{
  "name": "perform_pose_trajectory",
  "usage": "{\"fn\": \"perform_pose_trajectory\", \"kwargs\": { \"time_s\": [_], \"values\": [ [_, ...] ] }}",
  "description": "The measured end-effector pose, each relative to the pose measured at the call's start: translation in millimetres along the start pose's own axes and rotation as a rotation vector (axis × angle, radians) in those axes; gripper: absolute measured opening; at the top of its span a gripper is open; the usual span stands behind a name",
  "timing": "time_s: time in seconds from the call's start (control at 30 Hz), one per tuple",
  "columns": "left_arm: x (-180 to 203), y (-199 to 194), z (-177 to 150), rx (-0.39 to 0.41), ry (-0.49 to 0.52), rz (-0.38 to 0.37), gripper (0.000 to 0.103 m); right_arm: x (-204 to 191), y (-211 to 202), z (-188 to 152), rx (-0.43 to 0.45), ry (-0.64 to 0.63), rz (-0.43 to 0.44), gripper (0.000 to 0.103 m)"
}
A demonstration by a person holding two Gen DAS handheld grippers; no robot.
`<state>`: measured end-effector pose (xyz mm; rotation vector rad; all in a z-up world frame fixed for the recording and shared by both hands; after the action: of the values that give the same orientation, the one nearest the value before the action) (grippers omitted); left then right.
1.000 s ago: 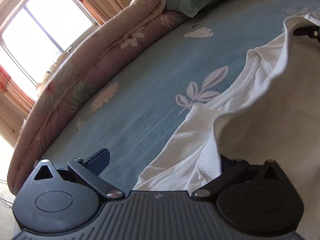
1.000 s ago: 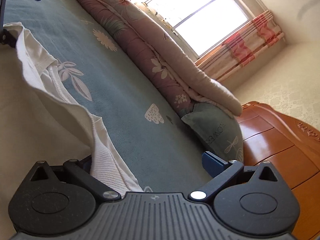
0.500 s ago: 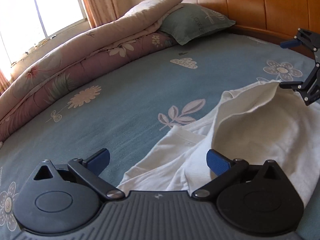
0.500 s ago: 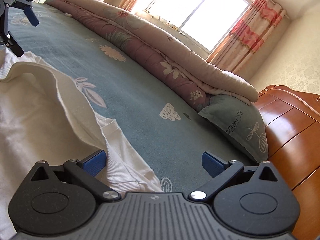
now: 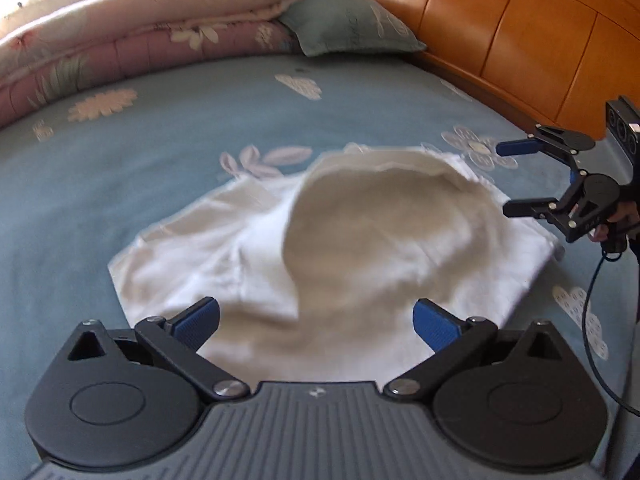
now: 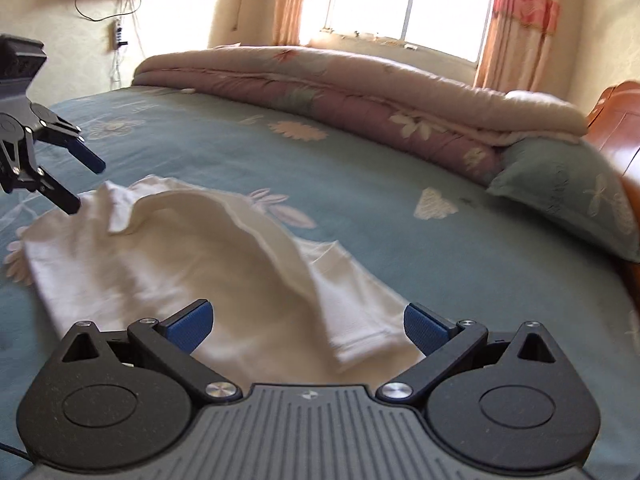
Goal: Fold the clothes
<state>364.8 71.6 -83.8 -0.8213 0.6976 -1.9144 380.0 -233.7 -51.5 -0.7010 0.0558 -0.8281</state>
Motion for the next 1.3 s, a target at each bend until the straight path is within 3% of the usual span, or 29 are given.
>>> {"fn": "perform_pose_trajectory", "kwargs": {
  "time_s": [0.2,0.37,0.47,0.6,0.67,0.8,0.93,1.07,1.2,1.3],
  "values": [
    [-5,35,-14,-0.094,-0.124,-0.092,0.102,-8,17,-13,-0.04,0.162,0.103,0.103],
    [-19,42,16,-0.001,-0.205,-0.128,0.102,1,41,-14,-0.059,0.256,0.167,0.103],
    [-35,39,39,0.082,-0.268,-0.101,0.102,18,56,-4,-0.031,0.283,0.11,0.103],
    [-54,27,56,0.195,-0.31,-0.031,0.102,49,53,12,0.063,0.351,-0.032,0.103],
    [-57,22,53,0.208,-0.331,-0.034,0.102,55,46,15,0.089,0.383,-0.033,0.103],
    [-43,21,28,0.161,-0.285,-0.049,0.102,36,32,6,0.057,0.357,0.042,0.103],
    [-28,20,-13,0.118,-0.21,0.007,0.102,-2,15,-21,-0.012,0.283,0.087,0.103],
    [-22,12,-56,0.097,-0.186,0.042,0.102,-28,3,-61,-0.103,0.318,0.091,0.103],
    [-6,1,-61,0.089,-0.111,0.1,0.102,-37,-12,-67,-0.075,0.34,0.037,0.103],
    [6,-1,-54,0.103,-0.072,0.097,0.102,-35,-11,-55,-0.055,0.35,0.025,0.103]
  ]
}}
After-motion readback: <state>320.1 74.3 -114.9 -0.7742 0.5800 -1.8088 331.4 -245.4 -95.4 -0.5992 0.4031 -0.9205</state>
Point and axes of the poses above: each gripper's, at about its wrist camera, not at the fingertips, and y roughly the way its jaws point, x to its right, z to its top, the point moved 5 cm from there along y, roughly the way its jaws point, and after that the axes turned 9 degrees about -y, right-handed, at the moved point
